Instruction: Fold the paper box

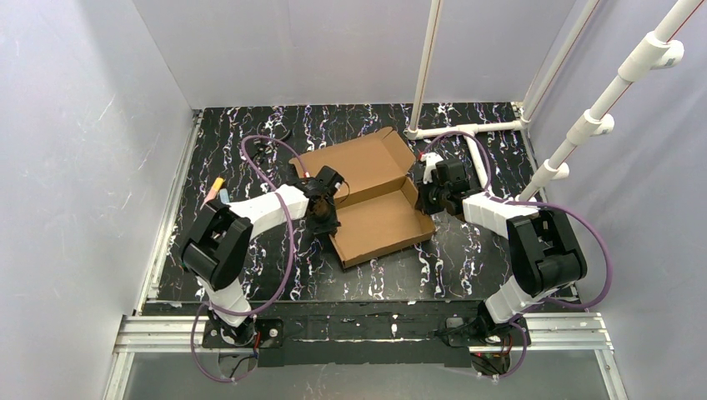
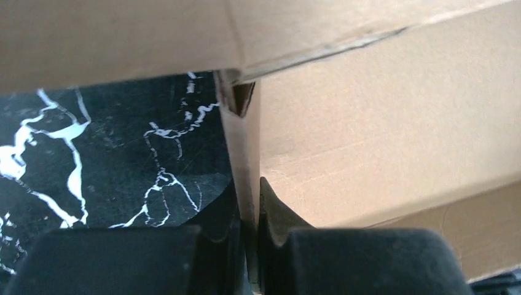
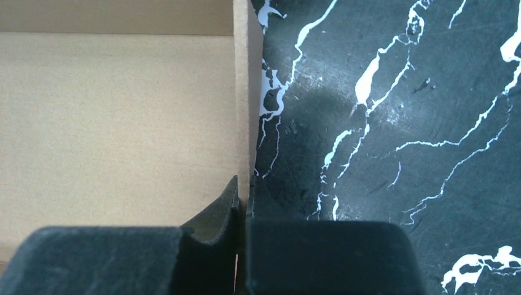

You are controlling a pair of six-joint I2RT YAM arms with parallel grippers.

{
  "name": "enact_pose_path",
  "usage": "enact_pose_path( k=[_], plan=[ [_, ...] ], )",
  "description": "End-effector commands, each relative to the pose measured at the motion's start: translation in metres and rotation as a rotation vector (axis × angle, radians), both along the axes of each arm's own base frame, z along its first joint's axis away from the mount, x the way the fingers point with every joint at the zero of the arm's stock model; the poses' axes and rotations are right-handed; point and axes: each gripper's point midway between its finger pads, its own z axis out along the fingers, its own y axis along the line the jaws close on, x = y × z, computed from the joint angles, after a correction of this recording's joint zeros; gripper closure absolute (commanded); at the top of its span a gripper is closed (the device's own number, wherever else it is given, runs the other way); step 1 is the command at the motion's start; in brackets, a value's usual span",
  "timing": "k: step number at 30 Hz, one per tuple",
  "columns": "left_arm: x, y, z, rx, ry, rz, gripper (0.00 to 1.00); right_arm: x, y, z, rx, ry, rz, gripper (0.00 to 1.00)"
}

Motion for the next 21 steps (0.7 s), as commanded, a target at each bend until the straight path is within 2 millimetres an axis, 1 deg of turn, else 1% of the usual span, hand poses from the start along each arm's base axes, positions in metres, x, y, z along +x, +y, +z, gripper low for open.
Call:
enact_pose_path(
  k=[1,6,10,11,13,15,16,17,19,21],
  plan=[
    [-0.003,0.023,0.007,0.169,-0.017,0.005,1.00,0.004,0.014,0.019,0.068,-0.050,0.025,0.99],
    [0.010,0.030,0.012,0.247,-0.059,-0.037,1.00,0.000,0.020,0.022,0.088,-0.050,0.046,0.99],
    [0.021,0.027,0.018,0.262,-0.094,-0.105,1.00,-0.004,0.026,0.022,0.115,-0.040,0.078,0.99],
    [0.024,0.026,0.021,0.259,-0.102,-0.125,0.95,-0.005,0.028,0.023,0.124,-0.036,0.089,0.95],
    [0.030,0.020,0.028,0.238,-0.131,-0.182,0.78,-0.008,0.032,0.025,0.142,-0.032,0.114,0.84],
    [0.038,0.018,0.036,0.222,-0.152,-0.213,0.64,-0.010,0.036,0.027,0.157,-0.029,0.138,0.71],
    [0.043,0.019,0.040,0.211,-0.159,-0.220,0.58,-0.011,0.037,0.028,0.161,-0.030,0.149,0.65],
    [0.046,0.019,0.043,0.193,-0.160,-0.232,0.49,-0.012,0.038,0.030,0.164,-0.030,0.156,0.61],
    [0.053,0.021,0.050,0.147,-0.163,-0.243,0.39,-0.012,0.038,0.033,0.161,-0.037,0.163,0.53],
    [0.055,0.023,0.058,0.095,-0.162,-0.249,0.34,-0.011,0.036,0.036,0.155,-0.046,0.164,0.48]
  ],
)
